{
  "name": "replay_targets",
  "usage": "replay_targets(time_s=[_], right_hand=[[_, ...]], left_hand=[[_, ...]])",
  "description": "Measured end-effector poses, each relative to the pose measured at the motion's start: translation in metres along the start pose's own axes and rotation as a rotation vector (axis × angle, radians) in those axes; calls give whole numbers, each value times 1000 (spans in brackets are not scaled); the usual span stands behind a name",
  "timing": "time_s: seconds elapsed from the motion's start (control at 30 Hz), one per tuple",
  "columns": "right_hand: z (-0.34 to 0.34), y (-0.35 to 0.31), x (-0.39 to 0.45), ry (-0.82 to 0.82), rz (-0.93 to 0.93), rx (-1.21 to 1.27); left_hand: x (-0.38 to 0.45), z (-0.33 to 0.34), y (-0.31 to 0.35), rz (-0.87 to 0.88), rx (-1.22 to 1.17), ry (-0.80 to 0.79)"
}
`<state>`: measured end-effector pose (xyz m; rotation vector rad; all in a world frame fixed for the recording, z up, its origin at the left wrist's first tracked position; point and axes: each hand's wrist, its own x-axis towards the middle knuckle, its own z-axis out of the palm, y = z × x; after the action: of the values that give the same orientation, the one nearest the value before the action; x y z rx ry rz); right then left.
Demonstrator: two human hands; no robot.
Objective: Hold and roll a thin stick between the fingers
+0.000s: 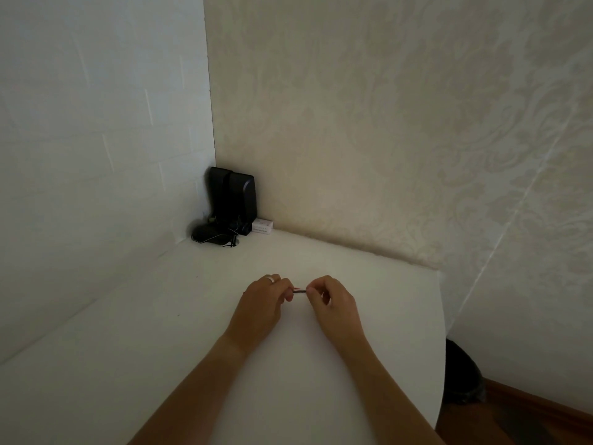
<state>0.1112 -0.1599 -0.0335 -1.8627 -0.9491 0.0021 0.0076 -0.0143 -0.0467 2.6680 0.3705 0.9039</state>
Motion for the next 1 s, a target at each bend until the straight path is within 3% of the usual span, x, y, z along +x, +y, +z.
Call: replay_targets(time_s=[1.0], right_hand=[[2, 1, 0, -31, 59, 20]], left_hand=[[1, -2, 1, 14, 38, -13]])
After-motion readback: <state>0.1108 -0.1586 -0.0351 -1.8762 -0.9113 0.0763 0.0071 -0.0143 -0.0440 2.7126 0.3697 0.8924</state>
